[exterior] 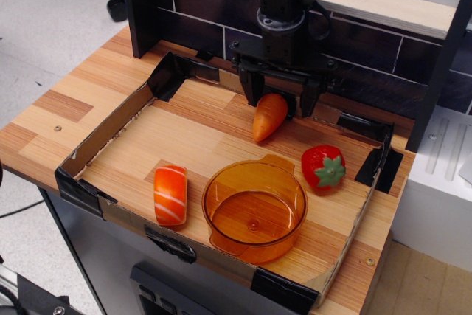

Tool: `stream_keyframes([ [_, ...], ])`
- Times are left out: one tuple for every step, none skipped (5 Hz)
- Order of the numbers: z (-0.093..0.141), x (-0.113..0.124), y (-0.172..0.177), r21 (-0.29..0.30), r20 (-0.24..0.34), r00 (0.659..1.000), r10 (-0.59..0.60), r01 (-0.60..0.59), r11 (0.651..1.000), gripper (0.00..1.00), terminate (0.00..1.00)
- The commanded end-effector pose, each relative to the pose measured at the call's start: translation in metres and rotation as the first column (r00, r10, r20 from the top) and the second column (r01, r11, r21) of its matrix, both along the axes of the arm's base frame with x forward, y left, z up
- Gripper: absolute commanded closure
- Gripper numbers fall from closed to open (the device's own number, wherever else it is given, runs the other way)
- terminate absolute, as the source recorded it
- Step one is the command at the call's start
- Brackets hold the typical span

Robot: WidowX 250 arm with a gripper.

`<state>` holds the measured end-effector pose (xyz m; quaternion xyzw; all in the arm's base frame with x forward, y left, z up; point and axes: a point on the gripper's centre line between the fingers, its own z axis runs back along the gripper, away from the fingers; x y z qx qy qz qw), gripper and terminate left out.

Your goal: Put carrot in pot

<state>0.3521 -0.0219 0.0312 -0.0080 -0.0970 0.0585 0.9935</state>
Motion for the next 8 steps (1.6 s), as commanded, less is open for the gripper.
stream_keyframes([
  [-0.019, 0.016, 0.005, 0.087, 0.022, 1.000, 0.019, -0.021, 0.996, 0.00, 0.00],
  [-0.019, 0.012, 0.002, 0.083, 0.025, 1.000, 0.013, -0.015, 0.996, 0.00, 0.00],
  [-0.013, 0.008, 0.004, 0.075, 0.038, 0.999, -0.008, 0.005, 0.997, 1.00, 0.00],
  [0.008, 0.003, 0.005, 0.055, 0.064, 0.998, -0.013, 0.009, 0.998, 1.00, 0.00],
  [0.041, -0.004, 0.004, 0.060, 0.116, 0.993, -0.004, -0.003, 0.998, 1.00, 0.00],
  [0.072, -0.020, -0.004, 0.018, 0.152, 0.988, -0.005, 0.002, 1.000, 1.00, 0.00],
  [0.066, -0.048, -0.018, 0.008, 0.089, 0.994, -0.069, 0.068, 0.998, 1.00, 0.00],
  [0.056, -0.076, -0.032, 0.005, 0.028, 0.993, -0.118, 0.118, 0.993, 1.00, 0.00],
])
